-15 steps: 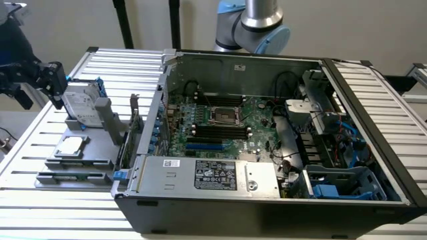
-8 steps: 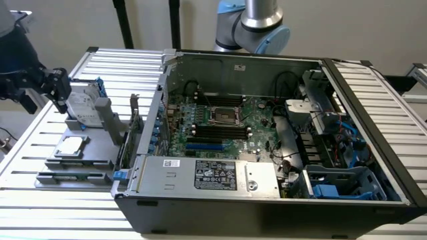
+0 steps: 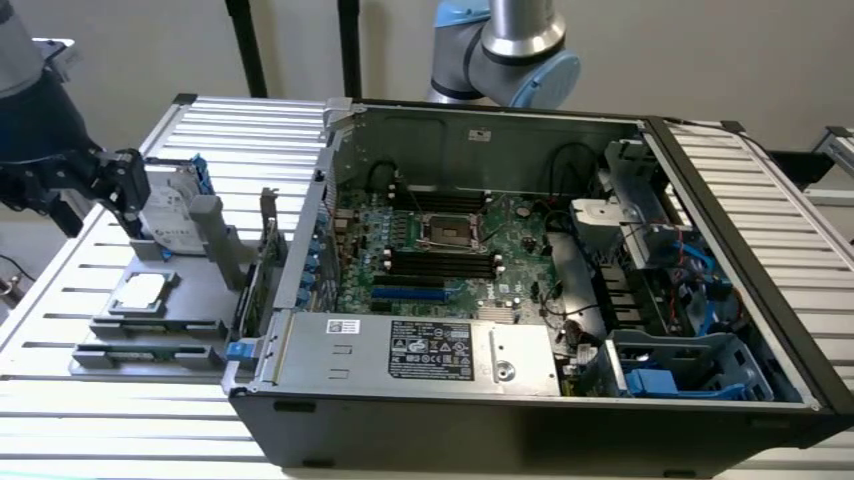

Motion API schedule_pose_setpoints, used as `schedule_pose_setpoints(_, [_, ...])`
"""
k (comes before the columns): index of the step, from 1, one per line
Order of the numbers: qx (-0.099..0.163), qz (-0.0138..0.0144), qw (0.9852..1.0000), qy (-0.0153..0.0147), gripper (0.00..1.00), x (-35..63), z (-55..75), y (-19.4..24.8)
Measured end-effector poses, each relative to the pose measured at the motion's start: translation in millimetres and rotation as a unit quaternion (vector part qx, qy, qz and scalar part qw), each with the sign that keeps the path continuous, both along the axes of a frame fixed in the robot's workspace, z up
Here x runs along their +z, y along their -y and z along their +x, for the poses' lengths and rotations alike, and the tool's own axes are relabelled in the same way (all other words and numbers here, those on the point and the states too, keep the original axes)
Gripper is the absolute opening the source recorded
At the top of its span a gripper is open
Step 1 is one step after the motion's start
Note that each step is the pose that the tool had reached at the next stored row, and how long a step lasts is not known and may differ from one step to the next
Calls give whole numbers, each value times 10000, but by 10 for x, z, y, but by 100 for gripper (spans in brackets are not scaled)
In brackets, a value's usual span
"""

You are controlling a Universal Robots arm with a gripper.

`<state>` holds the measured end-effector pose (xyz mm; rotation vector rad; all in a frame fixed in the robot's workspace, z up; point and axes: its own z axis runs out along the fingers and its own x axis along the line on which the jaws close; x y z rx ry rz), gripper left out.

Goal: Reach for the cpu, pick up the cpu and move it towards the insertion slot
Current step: 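Pick up the cpu and move it towards the insertion slot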

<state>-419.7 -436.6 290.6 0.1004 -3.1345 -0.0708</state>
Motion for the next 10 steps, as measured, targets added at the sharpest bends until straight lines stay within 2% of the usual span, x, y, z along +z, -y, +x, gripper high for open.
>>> schedule_pose_setpoints(10, [1,0,10000,0,65,-182,0,14])
